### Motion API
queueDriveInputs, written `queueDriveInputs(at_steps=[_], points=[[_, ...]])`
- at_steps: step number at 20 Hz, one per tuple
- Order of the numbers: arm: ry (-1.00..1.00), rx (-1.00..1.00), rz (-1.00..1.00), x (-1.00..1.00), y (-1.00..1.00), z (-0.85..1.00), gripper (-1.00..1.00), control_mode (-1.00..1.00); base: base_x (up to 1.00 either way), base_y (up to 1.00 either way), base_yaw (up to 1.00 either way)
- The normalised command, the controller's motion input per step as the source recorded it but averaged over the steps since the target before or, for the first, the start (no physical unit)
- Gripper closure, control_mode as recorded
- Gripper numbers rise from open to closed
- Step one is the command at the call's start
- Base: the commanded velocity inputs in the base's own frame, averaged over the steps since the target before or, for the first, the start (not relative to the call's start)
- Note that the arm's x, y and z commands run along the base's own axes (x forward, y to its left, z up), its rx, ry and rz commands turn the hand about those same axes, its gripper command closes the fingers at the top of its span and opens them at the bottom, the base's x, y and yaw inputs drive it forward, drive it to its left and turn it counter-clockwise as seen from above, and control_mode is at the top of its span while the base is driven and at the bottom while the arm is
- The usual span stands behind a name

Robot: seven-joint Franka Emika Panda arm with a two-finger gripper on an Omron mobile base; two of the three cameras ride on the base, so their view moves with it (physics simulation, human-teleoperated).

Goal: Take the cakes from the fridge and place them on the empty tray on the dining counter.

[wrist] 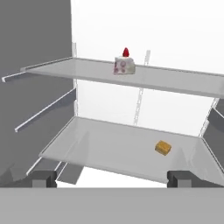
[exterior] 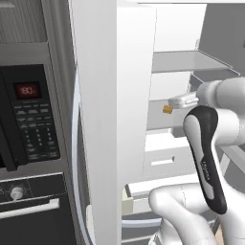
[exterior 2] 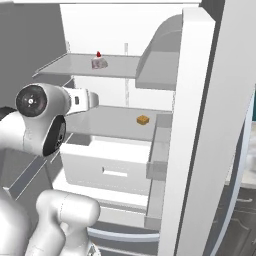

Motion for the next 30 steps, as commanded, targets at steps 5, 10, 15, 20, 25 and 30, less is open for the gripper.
queueDriveInputs(at_steps=[5, 10, 15, 20, 25, 30], points=[[0.0, 0.0, -0.19, 0.32, 0.03, 0.28, -1.0, -1.0, 0.0, 0.0, 0.0], [-0.08, 0.0, -0.11, 0.3, -0.19, 0.02, -1.0, -1.0, 0.0, 0.0, 0.0], [-0.11, 0.01, -0.01, 0.42, 0.0, 0.3, -1.0, -1.0, 0.0, 0.0, 0.0], [-0.02, 0.1, 0.03, 0.25, 0.0, 0.4, -1.0, -1.0, 0.0, 0.0, 0.0], [0.0, 0.14, 0.15, 0.19, 0.0, 0.3, -1.0, -1.0, 0.0, 0.0, 0.0], [0.0, 0.06, 0.1, 0.32, 0.08, 0.08, -1.0, -1.0, 0.0, 0.0, 0.0]])
